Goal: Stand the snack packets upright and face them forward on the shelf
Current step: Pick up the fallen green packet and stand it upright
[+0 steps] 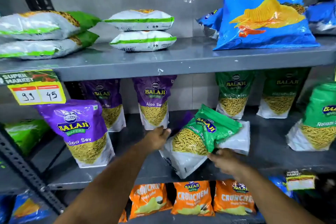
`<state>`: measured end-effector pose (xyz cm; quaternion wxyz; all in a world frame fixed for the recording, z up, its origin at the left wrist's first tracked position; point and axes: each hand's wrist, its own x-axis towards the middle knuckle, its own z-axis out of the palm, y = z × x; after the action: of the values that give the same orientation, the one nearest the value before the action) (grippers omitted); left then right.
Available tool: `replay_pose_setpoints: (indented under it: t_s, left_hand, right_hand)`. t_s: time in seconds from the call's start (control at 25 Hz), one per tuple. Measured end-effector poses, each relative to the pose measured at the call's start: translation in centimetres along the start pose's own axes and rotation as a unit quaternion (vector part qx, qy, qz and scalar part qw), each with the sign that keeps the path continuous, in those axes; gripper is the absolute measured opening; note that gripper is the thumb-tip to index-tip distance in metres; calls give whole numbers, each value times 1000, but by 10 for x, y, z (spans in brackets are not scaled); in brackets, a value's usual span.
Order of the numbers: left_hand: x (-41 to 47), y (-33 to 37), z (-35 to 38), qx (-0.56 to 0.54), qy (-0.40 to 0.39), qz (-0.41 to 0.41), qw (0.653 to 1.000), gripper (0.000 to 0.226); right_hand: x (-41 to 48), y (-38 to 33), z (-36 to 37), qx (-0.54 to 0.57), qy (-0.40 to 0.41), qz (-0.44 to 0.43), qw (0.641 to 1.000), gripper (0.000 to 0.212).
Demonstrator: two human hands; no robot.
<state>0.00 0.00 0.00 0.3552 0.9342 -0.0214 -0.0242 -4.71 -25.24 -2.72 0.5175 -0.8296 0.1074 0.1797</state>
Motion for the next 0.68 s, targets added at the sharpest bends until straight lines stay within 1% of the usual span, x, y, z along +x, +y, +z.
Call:
replay_pose_setpoints:
  t_s: [0.04, 0.08, 0.12, 0.2, 0.28, 0.32, 0.44, 0.52, 0.6, 0.64, 0.68]
  left_hand:
    - [5, -1, 3, -43, -10, 5, 999, 36]
    - [11, -3, 5, -72, -29, 7, 997, 30]
    - [14, -4, 8, -111, -43, 1, 993, 24]
    - [21, -5, 12, -159, -72, -24, 984, 21]
    - [26, -7, 13, -169, -93, -53, 980, 22]
    - [26, -8, 12, -163, -89, -61, 981, 22]
    - [23, -9, 13, -202, -78, -80, 973, 19]
    - [18, -9, 11, -208, -86, -109, 968, 30]
    - [12, -10, 12, -215, -83, -116, 966, 44]
    - [7, -9, 12, -223, -79, -116, 965, 42]
    - [2, -9, 14, -245, -76, -116, 959, 32]
  right_hand:
    - [3, 4, 8, 55, 13, -8, 998, 17]
    - [7, 7, 14, 108, 26, 4, 994, 12]
    - [8, 9, 18, 142, 31, 4, 989, 11]
    - [8, 10, 25, 188, 35, 4, 982, 13]
    - [8, 5, 27, 222, 37, 16, 974, 22]
    - [8, 2, 29, 231, 42, 21, 972, 24]
    - [9, -2, 30, 253, 54, 31, 965, 10]
    - [11, -3, 34, 262, 82, 30, 961, 8]
    - [12, -3, 36, 262, 107, 18, 959, 10]
    - [13, -4, 36, 261, 109, 7, 959, 11]
    - [16, -3, 35, 252, 110, -4, 961, 12]
